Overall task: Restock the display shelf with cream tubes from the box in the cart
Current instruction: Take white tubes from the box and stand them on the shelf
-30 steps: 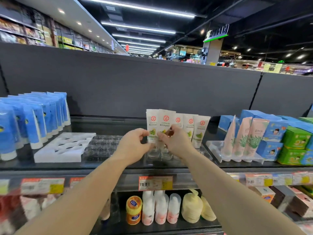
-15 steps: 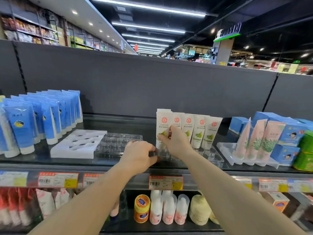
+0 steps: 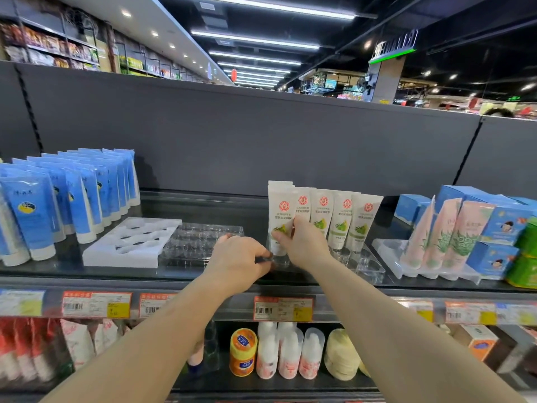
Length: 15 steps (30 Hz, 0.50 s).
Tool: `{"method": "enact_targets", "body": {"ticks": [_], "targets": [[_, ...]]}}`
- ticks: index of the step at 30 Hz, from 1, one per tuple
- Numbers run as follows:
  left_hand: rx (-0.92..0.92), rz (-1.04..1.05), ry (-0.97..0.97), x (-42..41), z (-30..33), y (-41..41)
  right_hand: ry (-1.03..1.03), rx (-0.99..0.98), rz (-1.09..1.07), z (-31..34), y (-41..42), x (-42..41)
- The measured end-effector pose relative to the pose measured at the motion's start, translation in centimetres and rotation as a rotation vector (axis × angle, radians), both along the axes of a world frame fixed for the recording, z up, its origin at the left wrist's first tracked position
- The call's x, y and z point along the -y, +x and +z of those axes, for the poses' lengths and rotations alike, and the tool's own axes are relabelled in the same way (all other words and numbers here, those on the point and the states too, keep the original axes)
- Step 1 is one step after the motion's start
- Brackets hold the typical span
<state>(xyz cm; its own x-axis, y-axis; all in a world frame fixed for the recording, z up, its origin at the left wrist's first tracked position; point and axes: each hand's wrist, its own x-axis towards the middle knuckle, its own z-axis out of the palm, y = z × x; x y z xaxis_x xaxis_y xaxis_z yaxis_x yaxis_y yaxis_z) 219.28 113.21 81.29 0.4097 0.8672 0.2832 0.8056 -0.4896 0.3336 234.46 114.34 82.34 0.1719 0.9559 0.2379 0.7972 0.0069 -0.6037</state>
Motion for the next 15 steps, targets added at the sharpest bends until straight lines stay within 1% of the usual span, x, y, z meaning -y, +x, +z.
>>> {"method": "enact_targets", "body": {"ticks": [3,9,12,13,15], "targets": [[0.000,-0.004,0.012,0.0,-0.1,0.0,0.010,0.023,-0.015,-0.1,0.0,0.1],[-0.009,-0.005,-0.018,0.2,0.2,0.0,-0.018,-0.061,0.029,0.1,0.5,0.7],[0.014,0.015,-0.004,0.4,0.4,0.0,0.022,-0.088,0.045,0.0,1.1,1.7],[0.026,0.039,0.012,0.6,0.4,0.1,0.036,-0.064,0.034,-0.2,1.3,2.0],[0.021,0.100,0.049,0.8,0.2,0.1,0.059,0.081,-0.006,-0.8,1.8,2.5]]}}
